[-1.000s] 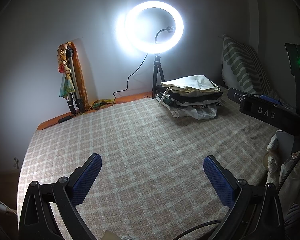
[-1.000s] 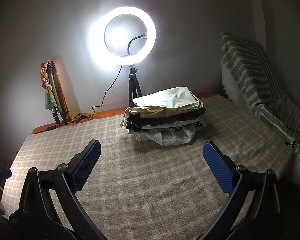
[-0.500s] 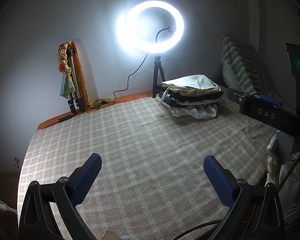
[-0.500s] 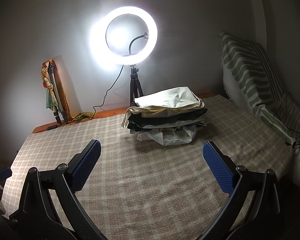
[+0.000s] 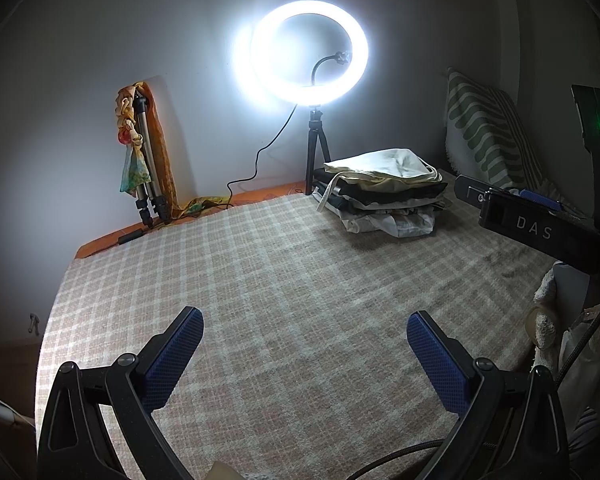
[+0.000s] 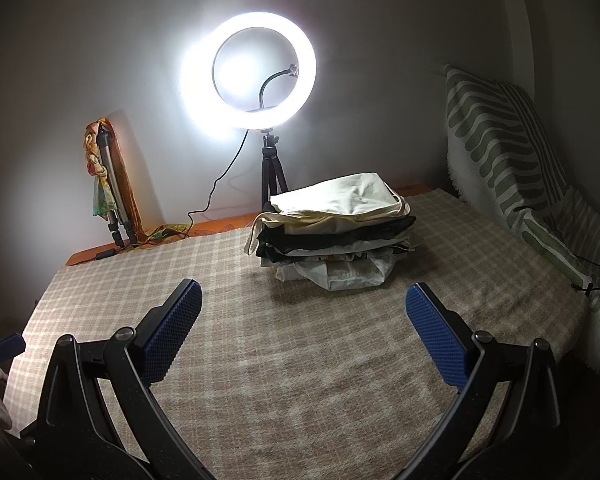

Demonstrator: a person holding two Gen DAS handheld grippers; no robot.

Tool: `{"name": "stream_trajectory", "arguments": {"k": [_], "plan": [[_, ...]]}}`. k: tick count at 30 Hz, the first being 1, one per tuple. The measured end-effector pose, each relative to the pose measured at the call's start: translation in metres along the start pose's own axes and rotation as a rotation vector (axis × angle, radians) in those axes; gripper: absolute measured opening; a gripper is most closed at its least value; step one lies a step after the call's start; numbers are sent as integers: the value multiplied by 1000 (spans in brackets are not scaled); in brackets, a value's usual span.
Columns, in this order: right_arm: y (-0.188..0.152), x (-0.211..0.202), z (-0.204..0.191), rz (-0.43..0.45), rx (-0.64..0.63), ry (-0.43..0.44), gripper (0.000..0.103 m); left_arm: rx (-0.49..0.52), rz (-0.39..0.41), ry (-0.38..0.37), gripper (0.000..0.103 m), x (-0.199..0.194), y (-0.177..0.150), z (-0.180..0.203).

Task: Fold small clothes

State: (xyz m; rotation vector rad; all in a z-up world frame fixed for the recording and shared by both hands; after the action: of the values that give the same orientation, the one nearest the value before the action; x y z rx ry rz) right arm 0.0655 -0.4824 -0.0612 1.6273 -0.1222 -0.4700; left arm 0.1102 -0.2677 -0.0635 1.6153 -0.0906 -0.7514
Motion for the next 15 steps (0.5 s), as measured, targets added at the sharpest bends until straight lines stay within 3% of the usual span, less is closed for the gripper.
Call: {"name": "stream_trajectory", "arguments": {"k": [15], "plan": [[-1,-2,-2,-1,1,-1,103,-3,5,22,102,1,-4,-4]]}}
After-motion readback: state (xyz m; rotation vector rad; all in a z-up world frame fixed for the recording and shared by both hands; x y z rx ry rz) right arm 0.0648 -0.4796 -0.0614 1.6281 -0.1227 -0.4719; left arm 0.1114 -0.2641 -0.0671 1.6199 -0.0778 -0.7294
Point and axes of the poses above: each gripper's, at about its wrist camera, not at the fingertips, and x roughly the way its jaws point, z to its right, y to its top, the point moved 2 cm from there along x, roughly the way its jaws point, and after that the axes turned 12 degrees about z, right-handed, at the moved point
